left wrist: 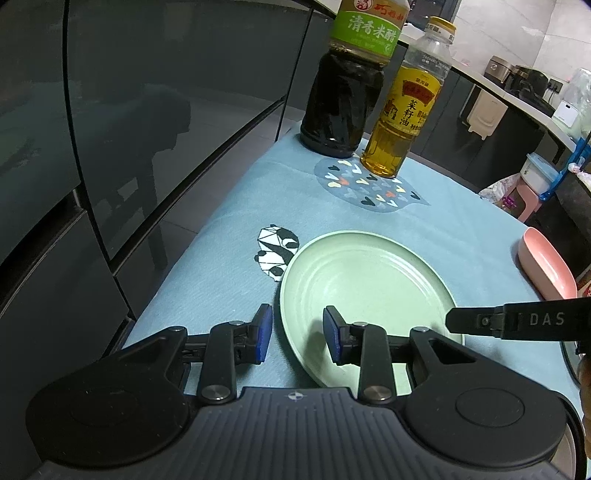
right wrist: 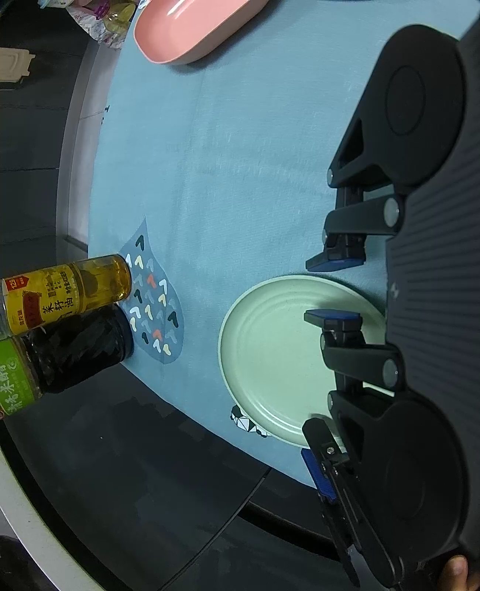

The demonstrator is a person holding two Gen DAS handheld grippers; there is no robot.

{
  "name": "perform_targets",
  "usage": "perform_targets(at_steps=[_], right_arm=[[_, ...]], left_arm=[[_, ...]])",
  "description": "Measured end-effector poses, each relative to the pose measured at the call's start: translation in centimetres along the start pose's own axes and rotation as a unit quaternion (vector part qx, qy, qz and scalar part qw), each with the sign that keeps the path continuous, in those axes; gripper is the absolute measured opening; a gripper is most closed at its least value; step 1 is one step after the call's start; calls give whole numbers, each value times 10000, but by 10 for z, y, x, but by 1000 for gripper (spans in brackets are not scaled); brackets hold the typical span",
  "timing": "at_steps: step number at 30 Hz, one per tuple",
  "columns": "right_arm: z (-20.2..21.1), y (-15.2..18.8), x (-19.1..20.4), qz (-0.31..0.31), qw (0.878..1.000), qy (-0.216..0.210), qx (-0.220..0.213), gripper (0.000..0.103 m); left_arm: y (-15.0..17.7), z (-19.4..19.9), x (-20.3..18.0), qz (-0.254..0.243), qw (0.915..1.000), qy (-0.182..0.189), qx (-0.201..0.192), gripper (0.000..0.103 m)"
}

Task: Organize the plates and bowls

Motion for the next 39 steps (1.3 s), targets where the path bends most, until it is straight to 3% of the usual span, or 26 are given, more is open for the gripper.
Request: perform_targets(at_steps=[18,30,39], right_arm=[[37,-6,-41,-470,9980,-153,-382,1],[83,-12,-116,-1155,9881,-62,-1011,2],[126,-23,-183,-1541,9730,339,-1682,5]], left_arm=[[-6,19,-19,-123,9997,-198,-115,28],[-13,30,-79,-678,9974,-177,-192,28],[-20,38,-146,-1174,9928,75,-243,28]])
Point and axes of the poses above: each gripper's, at about its wrist camera, not at the fingertips, and z roughly against the way its jaws point, x to its left, y to its underside, the point moved 10 cm from there along -z, roughly the way its jaws point, and after that the axes turned 5 degrees about -z, right-handed, at the moved point
